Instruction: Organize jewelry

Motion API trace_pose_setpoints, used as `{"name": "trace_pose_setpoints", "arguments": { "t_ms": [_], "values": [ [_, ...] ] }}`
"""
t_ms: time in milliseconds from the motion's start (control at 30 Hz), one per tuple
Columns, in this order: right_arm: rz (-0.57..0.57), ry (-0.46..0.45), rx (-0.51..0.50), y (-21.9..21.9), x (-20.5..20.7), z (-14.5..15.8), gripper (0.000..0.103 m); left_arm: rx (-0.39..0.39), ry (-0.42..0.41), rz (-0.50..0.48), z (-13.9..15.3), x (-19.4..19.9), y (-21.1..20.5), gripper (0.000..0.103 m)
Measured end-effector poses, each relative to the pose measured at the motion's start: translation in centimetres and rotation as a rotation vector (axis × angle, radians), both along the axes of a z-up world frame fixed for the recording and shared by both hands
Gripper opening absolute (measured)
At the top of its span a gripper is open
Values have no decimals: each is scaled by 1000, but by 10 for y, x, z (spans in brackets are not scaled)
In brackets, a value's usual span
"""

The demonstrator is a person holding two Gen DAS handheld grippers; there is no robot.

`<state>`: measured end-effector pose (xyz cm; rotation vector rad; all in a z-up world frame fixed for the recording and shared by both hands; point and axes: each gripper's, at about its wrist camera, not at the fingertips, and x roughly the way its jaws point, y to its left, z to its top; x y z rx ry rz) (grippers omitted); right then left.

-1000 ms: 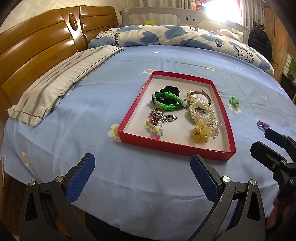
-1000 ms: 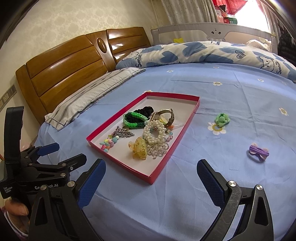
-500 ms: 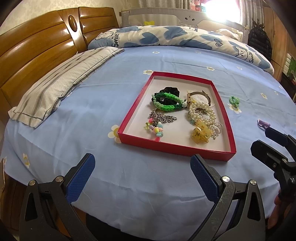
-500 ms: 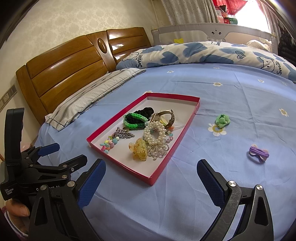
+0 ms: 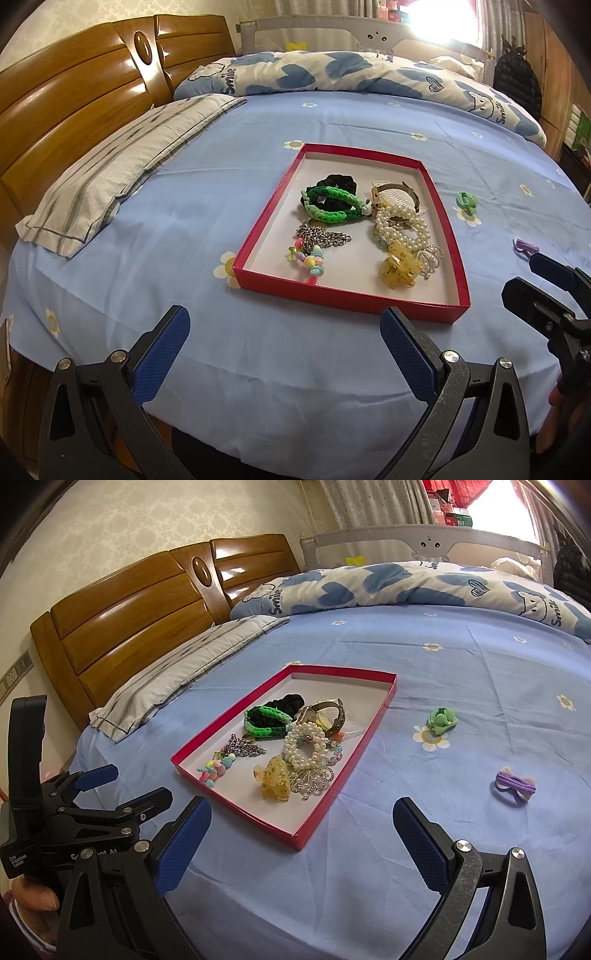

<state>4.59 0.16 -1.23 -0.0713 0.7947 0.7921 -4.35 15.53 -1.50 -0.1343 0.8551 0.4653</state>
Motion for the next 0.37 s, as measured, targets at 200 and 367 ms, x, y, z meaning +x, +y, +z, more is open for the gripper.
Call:
{"name": "trace_pose_setpoints", "arguments": {
  "t_ms": [200,367],
  "values": [
    [-5,12,2,-3,6,-3,100,-1,6,-3,1,4,1,103],
    [-7,26,3,-4,11,-6,100,-15,16,-15,-2,10,0,103]
  ]
}}
